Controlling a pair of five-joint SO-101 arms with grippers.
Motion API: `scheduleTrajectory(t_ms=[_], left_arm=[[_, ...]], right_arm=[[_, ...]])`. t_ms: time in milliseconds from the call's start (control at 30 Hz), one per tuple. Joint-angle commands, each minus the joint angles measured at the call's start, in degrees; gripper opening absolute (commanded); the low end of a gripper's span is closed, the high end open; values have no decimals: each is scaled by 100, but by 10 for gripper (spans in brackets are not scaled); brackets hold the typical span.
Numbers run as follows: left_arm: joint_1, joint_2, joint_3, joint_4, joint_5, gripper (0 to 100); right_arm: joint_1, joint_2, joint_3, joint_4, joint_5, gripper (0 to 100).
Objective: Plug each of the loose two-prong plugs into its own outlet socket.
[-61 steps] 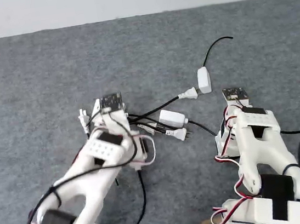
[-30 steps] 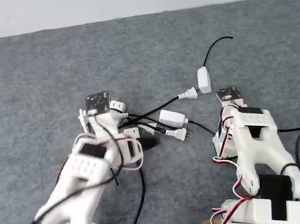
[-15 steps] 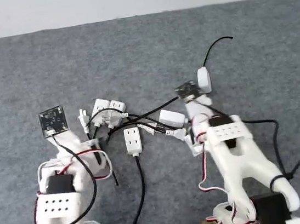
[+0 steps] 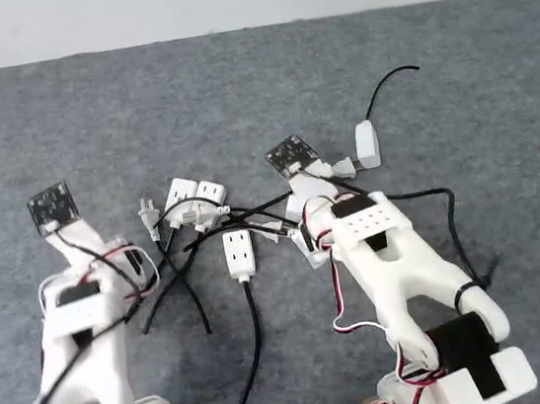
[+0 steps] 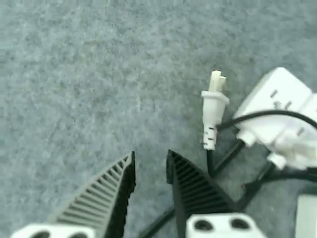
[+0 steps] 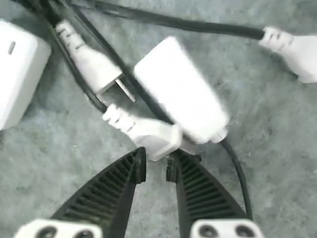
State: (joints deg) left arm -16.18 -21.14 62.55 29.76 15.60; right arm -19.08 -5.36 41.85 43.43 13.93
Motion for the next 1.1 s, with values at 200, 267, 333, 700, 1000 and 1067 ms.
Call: scheduleTrajectory(t_ms=[200,267,333,700,1000,1067], left_arm=[[-167,484,-884,325,70,98],[-167,484,-884,325,70,98],[-167,484,-884,325,70,98],[-167,484,-884,132,62,98],[-396,527,-848,-440,-70,98],[-413,492,-673,-791,-475,98]], right_arm=[[-75,-479,-334,-66,422,58],[-75,-470,-334,-92,484,19],[-75,-479,-334,-40,695,9],[-119,-752,-299,-295,1433,93],[-505,-4,-431,-637,2180,100],[-479,136,-651,-655,2207,130]])
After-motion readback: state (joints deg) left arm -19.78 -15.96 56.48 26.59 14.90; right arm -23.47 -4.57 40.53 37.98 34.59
